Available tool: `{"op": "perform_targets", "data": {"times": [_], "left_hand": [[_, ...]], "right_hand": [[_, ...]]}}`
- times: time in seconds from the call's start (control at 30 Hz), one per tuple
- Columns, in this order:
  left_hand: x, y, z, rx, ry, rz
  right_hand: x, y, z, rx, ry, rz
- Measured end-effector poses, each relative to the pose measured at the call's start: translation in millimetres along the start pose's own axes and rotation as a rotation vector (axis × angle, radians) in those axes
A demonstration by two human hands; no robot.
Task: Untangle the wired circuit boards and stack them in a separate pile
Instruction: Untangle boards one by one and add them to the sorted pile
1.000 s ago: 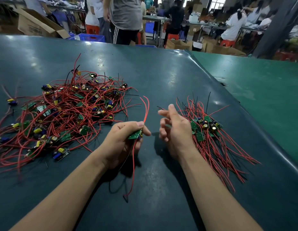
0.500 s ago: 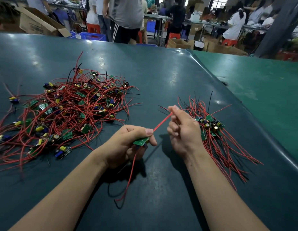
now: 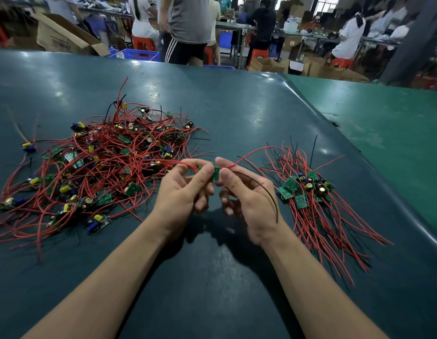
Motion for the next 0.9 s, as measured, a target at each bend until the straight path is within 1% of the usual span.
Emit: {"op": "perform_targets", "data": {"times": [0.1,0.2,0.27,0.3,0.37,0.43,0.5,0.57,0.6,0.67,0.8,0.83,0.9], "left_hand": [[-5.9,-3.2,-0.3,-0.002,-0.053,0.074],[-1.3,-2.1,0.7,-0.016,-0.020,0.074],[3.8,-1.1,1.2,-0.023,0.009,0.034],[5.0,-0.6,1.4,-0.027,0.016,0.013],[6.1,1.2,1.5,-0.044,0.034,-0.018],[8.6,2.7,1.5,-0.065,0.076,-0.054],[10.4,2.5,1.4,-0.056,0.095,-0.060],[6.4,0.2,0.8,-0.013,0.053,-0.034],[3.7,-0.9,-0.2,0.011,0.028,-0.024],[0.5,-1.2,-0.9,0.032,0.008,-0.010],[-1.9,3.4,1.9,0.006,0.004,0.030],[-2.1,3.2,2.5,0.007,-0.002,0.015],[-0.7,1.5,2.7,0.021,0.006,-0.013]], "right_hand": [[10.8,1.0,1.7,-0.013,0.152,0.102],[28.1,-3.1,2.2,0.027,0.280,0.233],[39.1,-9.4,0.9,0.065,0.340,0.246],[42.1,-11.1,0.9,0.070,0.343,0.235],[41.7,-10.7,0.9,0.020,0.307,0.178],[32.1,-2.7,0.4,-0.120,0.215,0.092],[14.5,9.3,-0.5,-0.256,0.040,0.024],[-4.4,15.8,-3.3,-0.291,-0.127,0.038],[-9.1,16.4,-3.7,-0.278,-0.152,0.050],[-7.0,14.2,-3.4,-0.218,-0.098,0.010],[2.1,0.3,-2.0,-0.001,0.058,-0.238],[4.4,-2.8,-2.2,0.039,0.117,-0.259],[16.6,-9.5,-4.6,0.108,0.312,-0.234]]}}
Point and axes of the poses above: each hand's wrist, its own z-axis towards the middle knuckle, its own x-axis out of the back of the hand, y = z × x, the point moved 6 cm from there along z, towards the middle knuckle, and after that the axes turned 15 degrees about -y, right-handed, at the moved point
